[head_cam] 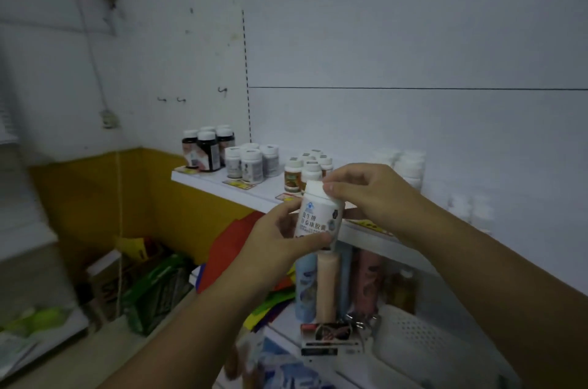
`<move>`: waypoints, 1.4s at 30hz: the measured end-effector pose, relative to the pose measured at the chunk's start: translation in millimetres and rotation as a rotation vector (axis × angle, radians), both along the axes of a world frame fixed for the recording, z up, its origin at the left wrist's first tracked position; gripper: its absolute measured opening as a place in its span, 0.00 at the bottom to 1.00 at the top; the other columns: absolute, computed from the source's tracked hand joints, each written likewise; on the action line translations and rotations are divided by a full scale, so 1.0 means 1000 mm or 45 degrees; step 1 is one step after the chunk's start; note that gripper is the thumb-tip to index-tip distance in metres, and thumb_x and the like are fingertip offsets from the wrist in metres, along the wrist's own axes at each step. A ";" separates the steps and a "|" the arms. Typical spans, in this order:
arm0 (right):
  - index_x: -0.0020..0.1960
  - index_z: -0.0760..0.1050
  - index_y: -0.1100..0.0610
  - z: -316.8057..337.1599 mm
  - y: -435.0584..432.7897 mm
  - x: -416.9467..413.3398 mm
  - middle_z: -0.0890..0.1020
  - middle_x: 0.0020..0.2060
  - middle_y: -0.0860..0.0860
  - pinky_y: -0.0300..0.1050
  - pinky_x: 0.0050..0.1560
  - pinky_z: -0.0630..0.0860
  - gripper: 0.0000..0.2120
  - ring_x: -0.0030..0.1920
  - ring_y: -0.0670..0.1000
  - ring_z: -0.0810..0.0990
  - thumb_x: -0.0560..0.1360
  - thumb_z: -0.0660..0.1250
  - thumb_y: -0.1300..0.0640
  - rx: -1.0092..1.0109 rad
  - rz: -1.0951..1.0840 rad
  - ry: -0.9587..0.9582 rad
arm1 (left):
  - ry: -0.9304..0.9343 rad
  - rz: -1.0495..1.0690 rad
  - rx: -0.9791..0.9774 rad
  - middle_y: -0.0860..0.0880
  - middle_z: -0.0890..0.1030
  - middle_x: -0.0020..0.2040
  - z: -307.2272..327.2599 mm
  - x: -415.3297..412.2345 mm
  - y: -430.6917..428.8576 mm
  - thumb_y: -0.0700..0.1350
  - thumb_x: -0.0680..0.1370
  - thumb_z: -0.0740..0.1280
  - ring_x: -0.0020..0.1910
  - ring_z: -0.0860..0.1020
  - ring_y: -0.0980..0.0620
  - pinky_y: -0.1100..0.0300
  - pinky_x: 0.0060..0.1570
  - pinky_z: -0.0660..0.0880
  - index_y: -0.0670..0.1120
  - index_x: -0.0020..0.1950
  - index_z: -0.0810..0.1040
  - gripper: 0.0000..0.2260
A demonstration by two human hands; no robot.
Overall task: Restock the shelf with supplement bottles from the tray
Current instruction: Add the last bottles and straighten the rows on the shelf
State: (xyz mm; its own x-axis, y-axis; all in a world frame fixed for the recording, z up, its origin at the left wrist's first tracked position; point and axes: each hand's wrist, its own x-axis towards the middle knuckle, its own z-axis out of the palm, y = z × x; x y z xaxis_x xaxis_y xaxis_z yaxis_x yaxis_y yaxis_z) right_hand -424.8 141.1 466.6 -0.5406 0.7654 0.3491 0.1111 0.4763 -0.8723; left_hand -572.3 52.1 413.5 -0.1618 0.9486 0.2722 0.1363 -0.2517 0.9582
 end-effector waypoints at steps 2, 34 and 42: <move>0.46 0.81 0.52 -0.003 0.000 -0.019 0.84 0.45 0.49 0.43 0.46 0.82 0.05 0.47 0.48 0.83 0.72 0.69 0.53 -0.022 -0.006 0.007 | 0.007 0.034 0.032 0.52 0.85 0.48 -0.001 -0.019 0.001 0.38 0.68 0.75 0.47 0.83 0.57 0.67 0.40 0.78 0.51 0.59 0.77 0.21; 0.52 0.74 0.51 0.082 0.240 -0.265 0.77 0.53 0.50 0.46 0.43 0.79 0.12 0.48 0.51 0.78 0.69 0.69 0.54 0.382 -0.624 -0.204 | 0.156 0.198 0.132 0.59 0.64 0.69 -0.005 -0.305 0.265 0.56 0.77 0.61 0.65 0.62 0.60 0.59 0.62 0.59 0.63 0.70 0.62 0.21; 0.61 0.73 0.59 0.054 0.308 -0.328 0.75 0.58 0.56 0.51 0.54 0.76 0.18 0.53 0.56 0.76 0.72 0.67 0.56 0.217 -0.419 -0.949 | -0.156 -0.175 -0.188 0.59 0.69 0.64 -0.012 -0.322 0.311 0.69 0.62 0.69 0.65 0.69 0.51 0.38 0.68 0.64 0.78 0.52 0.70 0.19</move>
State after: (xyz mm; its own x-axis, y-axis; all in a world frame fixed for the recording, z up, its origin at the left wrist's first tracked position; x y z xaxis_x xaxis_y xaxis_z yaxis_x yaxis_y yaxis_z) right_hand -752.8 449.5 520.1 -0.4338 0.8939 0.1132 0.7877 0.4373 -0.4340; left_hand -894.5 363.1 401.9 -0.0520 0.9920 0.1154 -0.0093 -0.1160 0.9932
